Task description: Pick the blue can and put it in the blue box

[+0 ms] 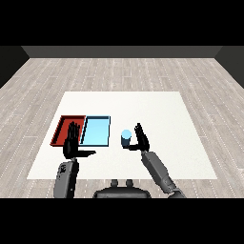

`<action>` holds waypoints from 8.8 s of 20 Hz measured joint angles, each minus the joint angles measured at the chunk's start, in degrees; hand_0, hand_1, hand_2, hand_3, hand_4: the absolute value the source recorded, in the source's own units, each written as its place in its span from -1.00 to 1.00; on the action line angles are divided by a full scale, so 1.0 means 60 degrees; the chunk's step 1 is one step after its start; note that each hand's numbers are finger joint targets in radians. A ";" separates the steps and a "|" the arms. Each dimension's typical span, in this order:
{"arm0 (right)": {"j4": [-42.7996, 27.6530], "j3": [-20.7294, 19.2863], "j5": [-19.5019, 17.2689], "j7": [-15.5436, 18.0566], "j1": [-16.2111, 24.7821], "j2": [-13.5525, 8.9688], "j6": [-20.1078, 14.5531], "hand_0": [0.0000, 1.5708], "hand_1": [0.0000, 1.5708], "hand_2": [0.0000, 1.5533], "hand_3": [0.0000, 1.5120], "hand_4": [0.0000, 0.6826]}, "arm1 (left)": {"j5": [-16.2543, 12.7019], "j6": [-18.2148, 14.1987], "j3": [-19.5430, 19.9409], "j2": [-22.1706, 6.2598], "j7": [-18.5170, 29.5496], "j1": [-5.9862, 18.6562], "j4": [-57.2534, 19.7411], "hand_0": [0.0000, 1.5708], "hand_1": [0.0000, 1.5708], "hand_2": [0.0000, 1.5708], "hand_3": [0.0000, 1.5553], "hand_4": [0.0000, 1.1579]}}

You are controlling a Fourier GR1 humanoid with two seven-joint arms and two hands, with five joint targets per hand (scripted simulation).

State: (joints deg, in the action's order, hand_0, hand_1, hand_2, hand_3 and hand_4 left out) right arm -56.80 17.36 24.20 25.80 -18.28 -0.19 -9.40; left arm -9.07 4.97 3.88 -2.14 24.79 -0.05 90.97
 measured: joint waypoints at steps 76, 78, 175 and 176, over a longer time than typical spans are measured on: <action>-0.1561 0.1048 -0.0466 -0.0720 -0.1875 -0.1038 -0.1428 0.83 0.83 0.84 0.86 0.92 | 0.0364 -0.0881 -0.2118 0.0353 -0.0833 0.1371 -0.1718 -1.00 -1.00 -1.00 -1.00 -1.00; -0.1629 0.0847 -0.0645 -0.0982 -0.2013 -0.0961 -0.1349 0.82 0.82 0.85 0.86 0.95 | 0.0388 -0.1070 -0.2258 0.0354 -0.0841 0.1714 -0.2036 -1.00 -1.00 -1.00 -1.00 -1.00; -0.3364 0.1443 -0.1004 -0.2019 -0.1451 -0.0034 -0.0617 -1.00 -1.00 -1.00 -1.00 -1.00 | -0.1324 -0.5391 -0.5415 0.0208 -0.0082 0.4534 -0.6213 1.00 1.00 1.00 0.93 0.95; -0.3552 0.1340 -0.1000 -0.2053 -0.1332 -0.0100 -0.0526 -1.00 -1.00 -1.00 -1.00 -1.00 | -0.1357 -0.5365 -0.5345 0.0240 0.0120 0.4587 -0.6504 1.00 1.00 1.00 0.93 0.95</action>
State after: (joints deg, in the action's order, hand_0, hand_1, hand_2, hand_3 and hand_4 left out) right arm -78.12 25.40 18.20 13.48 -26.27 -0.78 -12.56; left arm -17.21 -27.22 -28.19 -0.70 25.51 27.47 51.95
